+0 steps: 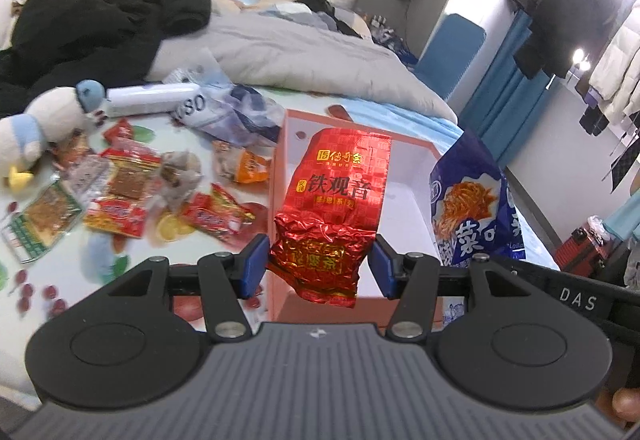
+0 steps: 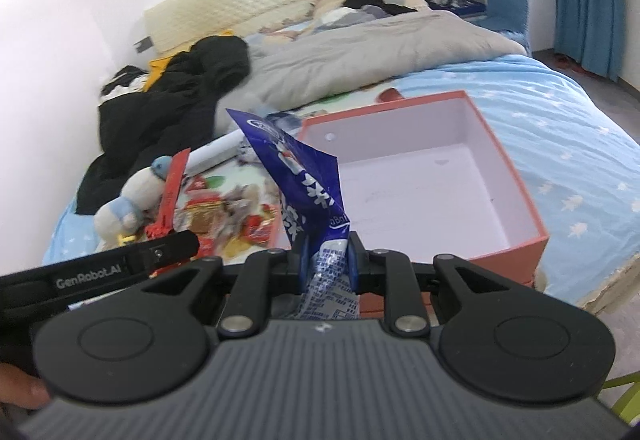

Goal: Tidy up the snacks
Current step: 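Drop the blue bag into the pink box while the left tool drops the red packet, then withdraw both tools from the pink box back over the snack pile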

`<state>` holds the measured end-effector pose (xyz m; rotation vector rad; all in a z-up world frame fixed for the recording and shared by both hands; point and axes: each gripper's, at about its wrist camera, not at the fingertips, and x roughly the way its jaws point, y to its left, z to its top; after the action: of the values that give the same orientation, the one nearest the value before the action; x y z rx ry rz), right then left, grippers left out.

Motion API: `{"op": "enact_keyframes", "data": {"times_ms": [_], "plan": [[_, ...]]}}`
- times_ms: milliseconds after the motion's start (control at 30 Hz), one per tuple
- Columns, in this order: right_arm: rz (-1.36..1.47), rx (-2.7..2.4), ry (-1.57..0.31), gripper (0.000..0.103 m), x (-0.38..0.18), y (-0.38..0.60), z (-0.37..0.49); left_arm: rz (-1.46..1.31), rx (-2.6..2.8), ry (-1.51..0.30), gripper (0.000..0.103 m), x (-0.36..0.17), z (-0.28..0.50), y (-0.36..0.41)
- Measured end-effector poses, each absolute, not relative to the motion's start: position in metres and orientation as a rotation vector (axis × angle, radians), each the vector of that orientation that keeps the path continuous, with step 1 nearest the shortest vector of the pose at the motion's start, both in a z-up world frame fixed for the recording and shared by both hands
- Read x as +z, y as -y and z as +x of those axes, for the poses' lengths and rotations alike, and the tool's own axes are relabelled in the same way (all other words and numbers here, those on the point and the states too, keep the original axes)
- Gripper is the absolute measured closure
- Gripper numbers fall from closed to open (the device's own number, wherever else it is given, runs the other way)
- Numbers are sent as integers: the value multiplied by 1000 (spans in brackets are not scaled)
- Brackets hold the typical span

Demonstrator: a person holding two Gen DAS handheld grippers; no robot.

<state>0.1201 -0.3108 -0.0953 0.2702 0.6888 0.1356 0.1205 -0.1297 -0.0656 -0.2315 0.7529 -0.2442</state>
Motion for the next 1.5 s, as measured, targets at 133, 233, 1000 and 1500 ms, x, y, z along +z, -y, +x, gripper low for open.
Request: {"op": "enact_keyframes", "data": {"times_ms": [133, 233, 1000, 1500], "plan": [[270, 116, -700, 80, -102, 328, 147, -231, -254, -788, 43, -79, 159, 145], [271, 110, -709, 80, -108, 340, 169, -219, -262, -813, 43, -89, 191, 157], [275, 82, -888, 73, -191, 373, 288, -161, -254, -998, 28, -172, 305, 191], [302, 47, -820, 38, -158, 371, 244, -162, -278, -857, 26, -108, 237, 167]]}}
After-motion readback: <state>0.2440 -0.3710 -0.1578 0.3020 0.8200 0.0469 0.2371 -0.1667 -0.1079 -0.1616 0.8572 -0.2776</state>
